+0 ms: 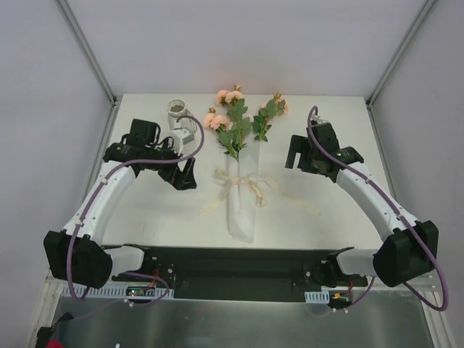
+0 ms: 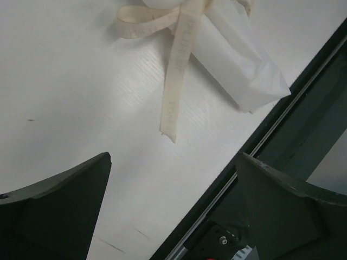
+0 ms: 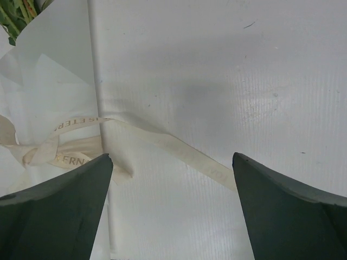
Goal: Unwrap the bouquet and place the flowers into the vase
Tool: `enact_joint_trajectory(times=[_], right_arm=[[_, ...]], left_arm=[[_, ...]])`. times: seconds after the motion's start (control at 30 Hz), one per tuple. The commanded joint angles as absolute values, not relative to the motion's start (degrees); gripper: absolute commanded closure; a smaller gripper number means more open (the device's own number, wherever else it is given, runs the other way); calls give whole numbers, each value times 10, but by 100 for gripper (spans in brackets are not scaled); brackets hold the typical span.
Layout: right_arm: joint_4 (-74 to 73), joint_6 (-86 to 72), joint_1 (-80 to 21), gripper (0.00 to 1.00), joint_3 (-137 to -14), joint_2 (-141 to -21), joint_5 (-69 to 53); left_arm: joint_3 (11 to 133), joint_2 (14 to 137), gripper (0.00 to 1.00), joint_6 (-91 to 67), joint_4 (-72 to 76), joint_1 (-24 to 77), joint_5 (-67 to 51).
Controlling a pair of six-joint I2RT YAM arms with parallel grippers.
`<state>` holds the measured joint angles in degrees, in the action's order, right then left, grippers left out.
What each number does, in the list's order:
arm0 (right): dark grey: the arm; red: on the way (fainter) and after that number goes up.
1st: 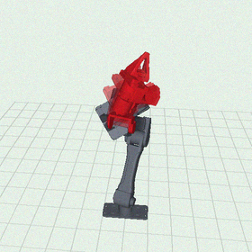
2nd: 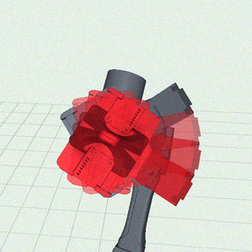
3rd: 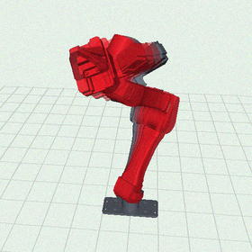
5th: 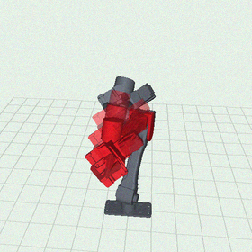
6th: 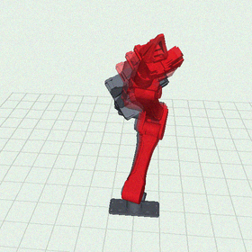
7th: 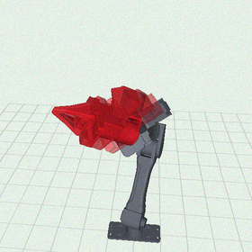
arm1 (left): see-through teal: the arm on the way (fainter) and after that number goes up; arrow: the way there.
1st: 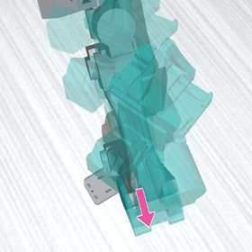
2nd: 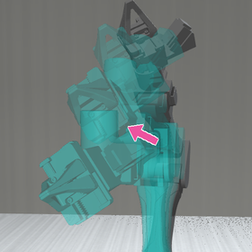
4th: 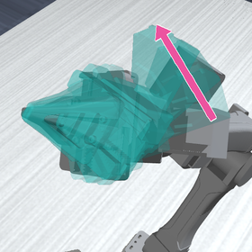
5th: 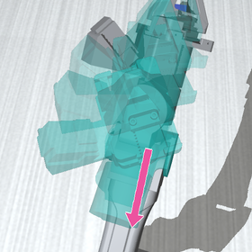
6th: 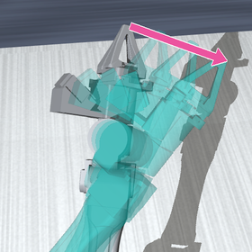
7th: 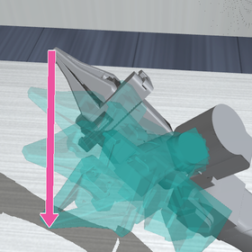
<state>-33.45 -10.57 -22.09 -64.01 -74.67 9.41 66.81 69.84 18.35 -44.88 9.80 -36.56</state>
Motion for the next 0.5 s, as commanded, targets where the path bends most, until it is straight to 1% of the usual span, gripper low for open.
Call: enact_joint_trajectory(times=[0.0,0.17,0.27,0.47], right_arm=[[-315,-108,-233,4,-620,-735,116],[-293,-70,-281,4,-585,-724,150],[-284,-45,-315,2,-570,-725,196],[-251,-11,-338,1,-528,-704,213]], left_arm=[[635,732,1,225,-418,172,-357],[649,798,1,237,-382,221,-336],[653,835,1,240,-362,244,-331],[654,906,1,243,-299,285,-318]])
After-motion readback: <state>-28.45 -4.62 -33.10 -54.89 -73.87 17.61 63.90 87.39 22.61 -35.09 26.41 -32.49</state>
